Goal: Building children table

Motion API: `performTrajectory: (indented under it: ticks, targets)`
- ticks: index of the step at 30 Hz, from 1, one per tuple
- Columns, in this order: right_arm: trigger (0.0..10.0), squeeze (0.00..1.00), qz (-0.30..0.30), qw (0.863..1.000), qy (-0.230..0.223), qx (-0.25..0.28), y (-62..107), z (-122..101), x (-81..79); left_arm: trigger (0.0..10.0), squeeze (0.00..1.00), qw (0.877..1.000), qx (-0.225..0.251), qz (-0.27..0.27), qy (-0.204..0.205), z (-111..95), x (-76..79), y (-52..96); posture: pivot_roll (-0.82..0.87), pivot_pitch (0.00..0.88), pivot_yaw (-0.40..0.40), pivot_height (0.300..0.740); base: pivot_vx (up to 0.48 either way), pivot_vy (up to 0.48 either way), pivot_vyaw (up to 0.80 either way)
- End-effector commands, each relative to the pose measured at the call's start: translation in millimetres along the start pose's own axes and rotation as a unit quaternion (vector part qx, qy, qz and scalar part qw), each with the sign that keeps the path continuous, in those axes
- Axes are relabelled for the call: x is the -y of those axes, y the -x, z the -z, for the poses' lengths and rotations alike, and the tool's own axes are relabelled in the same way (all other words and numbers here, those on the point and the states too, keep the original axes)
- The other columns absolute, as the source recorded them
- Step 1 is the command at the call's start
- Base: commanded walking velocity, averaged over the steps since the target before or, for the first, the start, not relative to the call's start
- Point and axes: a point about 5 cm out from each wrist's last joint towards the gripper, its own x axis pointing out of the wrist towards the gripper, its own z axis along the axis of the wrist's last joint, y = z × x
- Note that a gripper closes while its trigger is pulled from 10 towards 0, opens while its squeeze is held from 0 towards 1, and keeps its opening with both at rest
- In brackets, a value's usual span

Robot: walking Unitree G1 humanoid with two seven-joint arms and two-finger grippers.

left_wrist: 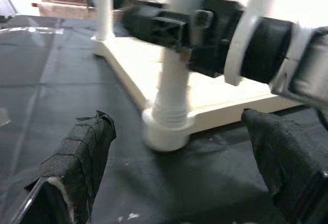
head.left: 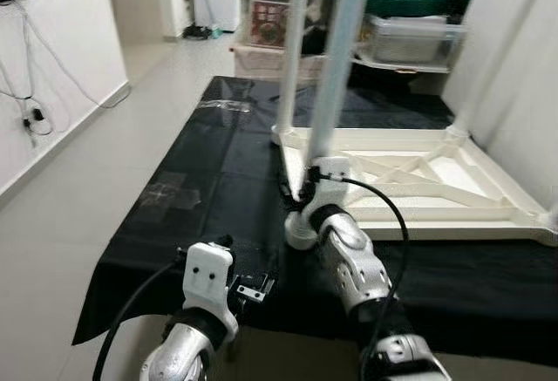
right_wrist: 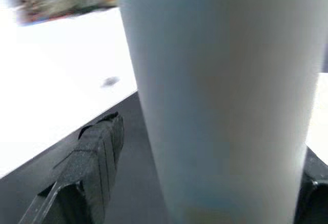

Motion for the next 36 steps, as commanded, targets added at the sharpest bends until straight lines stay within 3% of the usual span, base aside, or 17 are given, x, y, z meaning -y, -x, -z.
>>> performTrajectory:
  ticks: [1,4,6,11,12,13,18,21,22,23,24,25,27,29,30,33,36]
  targets:
    - [10.0,0.0,-0.157,0.986,0.009,-0.057,-4.9,6.6,-14.5,10.0,0.0,1.0,0.008,0.006,-0.003,-2.7,1.3,-0.8,0.14,0.0,-0.097,0.74,0.0,0.0,0.0]
    - [10.0,0.0,-0.215,0.973,0.025,-0.082,-4.1,6.7,-14.3,10.0,0.0,1.0,0.009,0.009,-0.003,-3.6,2.2,-0.6,0.14,0.0,-0.099,0.74,0.0,0.0,0.0]
    - [10.0,0.0,-0.282,0.952,0.044,-0.11,-8.0,9.1,-25.2,10.0,0.0,1.0,0.011,0.015,-0.008,-5.1,3.6,-0.2,0.15,0.0,-0.099,0.74,0.0,0.0,0.0]
    - [10.0,0.0,-0.312,0.941,0.043,-0.123,-10.8,12.6,-34.6,10.0,0.0,1.0,0.01,0.014,-0.009,-5.1,3.4,0.3,0.16,0.0,-0.1,0.74,0.0,0.0,0.0]
    - [3.3,0.0,-0.322,0.939,0.039,-0.117,-13.8,13.9,-41.1,10.0,0.0,1.0,0.009,0.013,-0.01,-4.9,2.8,0.8,0.16,0.0,-0.103,0.74,0.0,0.0,0.0]
    - [0.0,0.0,-0.323,0.939,0.04,-0.112,-15.9,14.2,-44.1,10.0,0.0,1.0,0.009,0.012,-0.011,-4.9,2.3,1.0,0.16,0.0,-0.103,0.74,0.0,0.0,0.0]
    - [0.0,0.0,-0.259,0.961,0.043,-0.083,-23.4,15.0,-43.5,10.0,0.0,1.0,0.009,0.007,-0.012,-5.3,0.5,1.0,0.16,0.0,-0.105,0.74,0.0,0.0,0.0]
    - [0.0,0.0,-0.132,0.989,0.051,-0.051,-28.7,11.3,-30.2,10.0,0.0,1.0,0.01,0.006,-0.011,-5.2,0.7,0.9,0.16,0.0,-0.105,0.74,0.0,0.0,0.0]
    - [0.0,0.0,-0.053,0.997,0.04,-0.039,-28.6,9.4,-20.4,10.0,0.0,1.0,0.009,0.006,-0.011,-5.0,0.6,0.8,0.14,0.0,-0.101,0.74,0.0,0.0,0.0]
    - [0.0,0.0,-0.053,0.997,0.04,-0.039,-28.6,9.4,-20.4,10.0,0.0,1.0,0.009,0.006,-0.011,-5.0,0.6,0.8,0.14,0.0,-0.101,0.74,0.0,0.0,0.0]
    - [0.0,0.0,0.098,0.995,0.029,-0.02,-22.5,7.1,-1.6,10.0,0.0,1.0,0.009,0.007,-0.009,-4.1,1.0,0.7,0.14,0.0,-0.099,0.74,0.0,0.0,0.0]
    - [0.0,0.0,0.098,0.995,0.029,-0.02,-22.5,7.1,-1.6,10.0,0.0,1.0,0.009,0.007,-0.009,-4.1,1.0,0.7,0.14,0.0,-0.099,0.74,0.0,0.0,0.0]
    - [0.0,0.0,0.187,0.982,0.031,-0.008,-15.8,5.9,9.1,10.0,0.0,1.0,0.008,0.008,-0.009,-3.3,1.4,0.8,0.14,0.0,-0.099,0.74,0.0,0.0,0.0]
    - [0.0,0.0,0.281,0.959,0.039,0.012,-3.1,5.3,15.6,10.0,0.0,1.0,0.008,0.009,-0.008,-2.5,2.4,0.2,0.14,0.0,-0.099,0.74,0.0,0.0,0.0]
    - [0.0,0.0,0.281,0.959,0.039,0.012,-3.1,5.3,15.6,10.0,0.0,1.0,0.008,0.009,-0.008,-2.5,2.4,0.2,0.14,0.0,-0.099,0.74,0.0,0.0,0.0]
    - [0.0,0.0,0.375,0.926,0.031,0.027,12.8,9.3,10.9,10.0,0.0,1.0,0.008,0.011,-0.007,-1.8,2.7,-0.9,0.14,0.0,-0.101,0.74,0.0,0.0,0.0]
    - [0.0,0.0,0.402,0.915,0.03,0.03,15.9,11.5,4.6,10.0,0.0,1.0,0.008,0.011,-0.008,-1.6,2.6,-1.1,0.14,0.0,-0.098,0.74,0.0,0.0,0.0]
